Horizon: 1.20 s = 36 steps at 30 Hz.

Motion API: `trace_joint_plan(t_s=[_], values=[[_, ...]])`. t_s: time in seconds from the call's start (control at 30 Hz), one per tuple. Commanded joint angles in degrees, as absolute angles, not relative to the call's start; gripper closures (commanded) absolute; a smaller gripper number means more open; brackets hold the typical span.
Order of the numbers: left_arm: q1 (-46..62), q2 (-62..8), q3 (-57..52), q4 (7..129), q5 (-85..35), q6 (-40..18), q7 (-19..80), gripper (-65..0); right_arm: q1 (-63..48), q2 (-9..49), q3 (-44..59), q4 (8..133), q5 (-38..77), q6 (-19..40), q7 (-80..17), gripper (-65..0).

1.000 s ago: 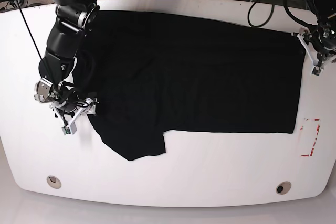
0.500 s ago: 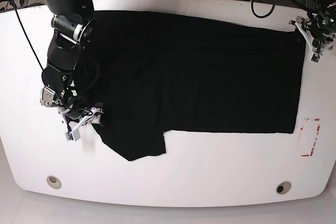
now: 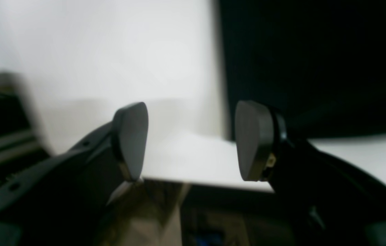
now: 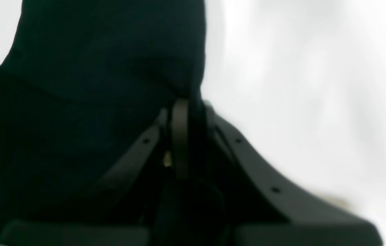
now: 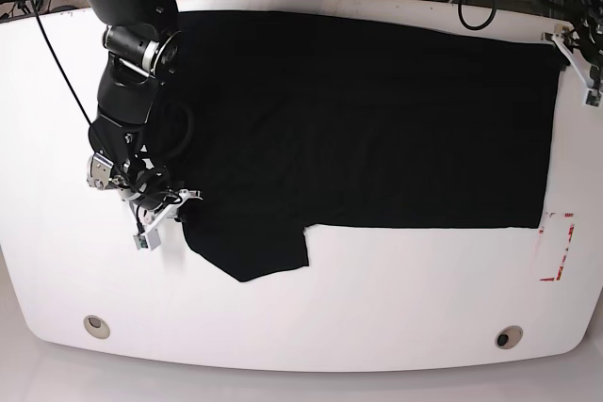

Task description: Fold the T-shirt properly

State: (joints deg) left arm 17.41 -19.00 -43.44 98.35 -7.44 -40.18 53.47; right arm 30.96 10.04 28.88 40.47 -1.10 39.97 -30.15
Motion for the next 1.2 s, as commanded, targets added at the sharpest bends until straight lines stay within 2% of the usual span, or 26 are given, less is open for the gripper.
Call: trace_joint_plan(t_s=[0.0, 0.33, 0.5, 0.77, 1.17], values=[[13.14, -20.09, -44.97, 100.09, -6.90, -40.00, 53.14, -37.1, 32.48, 10.77, 28.88, 41.27, -1.01, 40.00, -29.76, -3.8], [-4.00, -20.35, -40.84, 98.86, -6.81, -40.00, 59.82, -37.5, 32.13, 10.95, 28.88, 41.36, -1.01, 40.00, -29.93, -3.6], [-11.12, -20.35, -34.86, 90.77, -6.81, -40.00, 59.03, -37.6, 32.13, 10.86, 28.88, 41.45, -1.01, 40.00, -30.02, -3.6], [-16.66, -22.02, -30.55, 71.25, -6.81, -34.15, 43.38, -37.6, 32.13, 10.59, 28.88, 41.45, -0.75, 40.00, -31.52, -3.6], [-26.24, -27.82, -26.51, 41.80, -6.90, -33.80, 25.10, -37.6, 32.04, 10.77, 28.97, 41.45, -0.84, 40.00, -31.34, -3.6]])
